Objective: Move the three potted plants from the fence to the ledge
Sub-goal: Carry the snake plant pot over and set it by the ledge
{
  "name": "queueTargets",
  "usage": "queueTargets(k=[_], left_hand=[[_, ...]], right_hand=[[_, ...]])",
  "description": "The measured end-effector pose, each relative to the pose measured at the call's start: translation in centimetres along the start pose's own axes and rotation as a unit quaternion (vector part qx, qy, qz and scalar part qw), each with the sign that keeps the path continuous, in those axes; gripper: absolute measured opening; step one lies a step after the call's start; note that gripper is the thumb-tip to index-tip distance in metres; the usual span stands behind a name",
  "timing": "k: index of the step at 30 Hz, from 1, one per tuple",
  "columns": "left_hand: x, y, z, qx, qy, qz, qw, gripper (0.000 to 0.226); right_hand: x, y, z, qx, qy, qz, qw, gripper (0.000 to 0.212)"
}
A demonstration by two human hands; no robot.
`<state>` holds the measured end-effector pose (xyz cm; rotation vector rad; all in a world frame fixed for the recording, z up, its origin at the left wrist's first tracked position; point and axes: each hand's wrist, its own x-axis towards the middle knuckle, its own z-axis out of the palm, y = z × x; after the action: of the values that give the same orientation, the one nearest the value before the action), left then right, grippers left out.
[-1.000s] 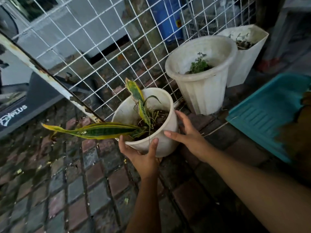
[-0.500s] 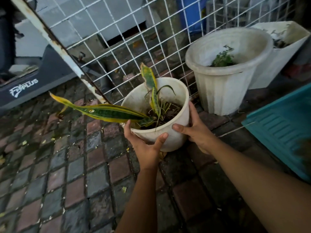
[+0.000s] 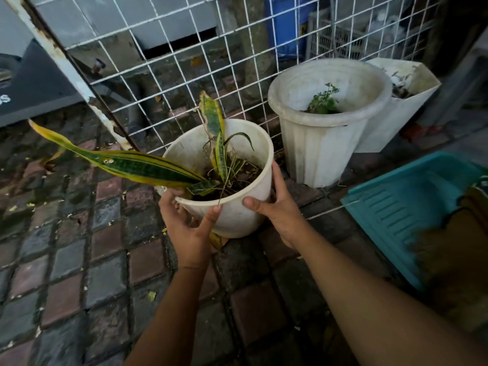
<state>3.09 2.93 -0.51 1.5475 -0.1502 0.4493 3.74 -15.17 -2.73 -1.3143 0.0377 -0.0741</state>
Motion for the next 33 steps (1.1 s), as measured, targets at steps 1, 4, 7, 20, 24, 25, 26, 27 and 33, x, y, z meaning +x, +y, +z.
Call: queueTargets(k=[1, 4, 7, 20, 24, 25, 26, 27, 33], left_hand=[[0.0, 0.1, -0.1, 0.000, -0.005, -0.002, 1.000, 0.062], [-0.1, 0.3, -0.3, -0.006, -0.008, -0.008, 1.000, 0.061], [0.0, 0.9, -0.5, 0.000, -0.010, -0.013, 1.000, 0.069], [8.1, 16.7, -3.6, -0.064, -0.028, 0.018, 0.997, 0.040], [12.4, 29.3, -6.3, -0.052, 0.015, 0.048, 0.997, 0.043], [13.5, 32.9, -7.0, -0.050, 0.021, 0.049, 0.997, 0.044], [14.7, 36.5, -7.7, -0.043, 0.021, 0.051, 0.998, 0.044], [15.8, 40.2, -8.5, -0.035, 0.021, 0.052, 0.998, 0.044], [20.7, 65.3, -13.3, 0.021, 0.098, 0.029, 0.995, 0.037]], right_hand=[[-0.1, 0.1, -0.1, 0.000, -0.002, 0.002, 1.000, 0.114], [-0.4, 0.3, -0.3, 0.001, -0.001, 0.007, 1.000, 0.123], [-0.7, 0.1, -0.4, -0.009, -0.003, 0.010, 1.000, 0.124], [1.9, -16.9, 8.1, -0.117, 0.021, -0.103, 0.988, 0.114], [2.7, -28.6, 14.0, -0.103, -0.053, -0.106, 0.988, 0.130], [2.7, -31.8, 15.6, -0.085, -0.076, -0.103, 0.988, 0.134], [2.5, -35.1, 17.2, -0.053, -0.103, -0.099, 0.988, 0.133], [2.3, -38.3, 18.9, -0.027, -0.128, -0.096, 0.987, 0.129], [-0.9, -62.2, 30.1, -0.066, -0.172, -0.104, 0.977, 0.133]])
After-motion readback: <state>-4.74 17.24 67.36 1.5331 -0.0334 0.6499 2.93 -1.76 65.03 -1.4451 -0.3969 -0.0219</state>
